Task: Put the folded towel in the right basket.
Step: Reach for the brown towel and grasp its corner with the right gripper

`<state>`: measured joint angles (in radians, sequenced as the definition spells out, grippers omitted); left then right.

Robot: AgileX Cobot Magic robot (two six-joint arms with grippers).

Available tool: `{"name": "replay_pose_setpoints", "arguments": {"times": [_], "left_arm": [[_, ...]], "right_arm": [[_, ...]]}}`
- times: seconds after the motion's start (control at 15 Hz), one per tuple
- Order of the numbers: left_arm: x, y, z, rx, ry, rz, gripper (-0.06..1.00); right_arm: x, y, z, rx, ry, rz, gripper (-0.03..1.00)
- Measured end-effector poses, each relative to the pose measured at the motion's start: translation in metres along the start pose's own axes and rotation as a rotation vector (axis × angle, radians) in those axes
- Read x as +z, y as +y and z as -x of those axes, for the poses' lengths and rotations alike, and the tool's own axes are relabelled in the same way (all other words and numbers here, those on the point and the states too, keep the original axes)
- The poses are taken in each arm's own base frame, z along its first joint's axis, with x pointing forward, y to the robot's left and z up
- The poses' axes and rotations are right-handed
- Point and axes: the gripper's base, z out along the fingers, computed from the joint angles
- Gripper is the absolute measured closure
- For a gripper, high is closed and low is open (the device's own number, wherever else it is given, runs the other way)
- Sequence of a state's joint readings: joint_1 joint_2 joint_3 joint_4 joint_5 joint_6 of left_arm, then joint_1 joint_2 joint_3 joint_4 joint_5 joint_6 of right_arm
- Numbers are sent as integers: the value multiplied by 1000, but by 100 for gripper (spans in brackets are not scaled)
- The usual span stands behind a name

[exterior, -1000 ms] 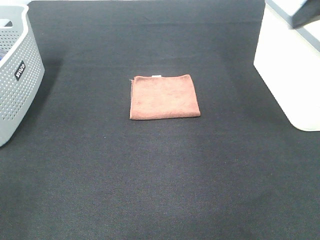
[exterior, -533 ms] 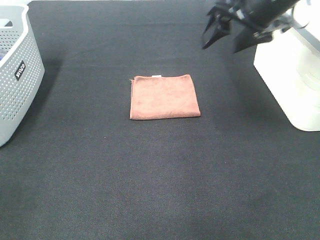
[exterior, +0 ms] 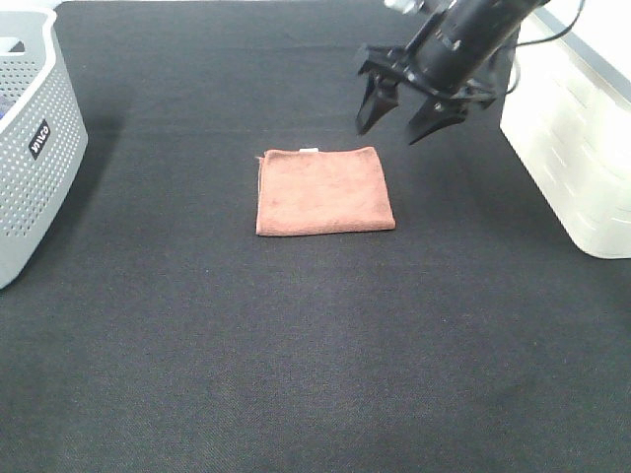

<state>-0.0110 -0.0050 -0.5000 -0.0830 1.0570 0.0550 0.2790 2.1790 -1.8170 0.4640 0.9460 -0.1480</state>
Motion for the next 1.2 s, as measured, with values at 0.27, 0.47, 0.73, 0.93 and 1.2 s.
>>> {"name": "replay_pose_setpoints", "arguments": {"times": [0.27, 0.47, 0.73, 0.93, 1.2], "left_arm": [[0, 0, 0, 0, 0, 0, 7], [0, 0, 0, 0, 0, 0, 7], [0, 0, 0, 0, 0, 0, 7], [0, 0, 0, 0, 0, 0, 7], [0, 0, 0, 0, 0, 0, 7]], "right_arm": [[61, -27, 17, 49, 39, 30, 32], [75, -47, 20, 96, 53, 47, 32], [96, -67, 14, 100, 81, 35, 32], [100, -68, 15, 86, 69, 40, 33], [107, -63, 13, 52, 74, 71, 66]]}}
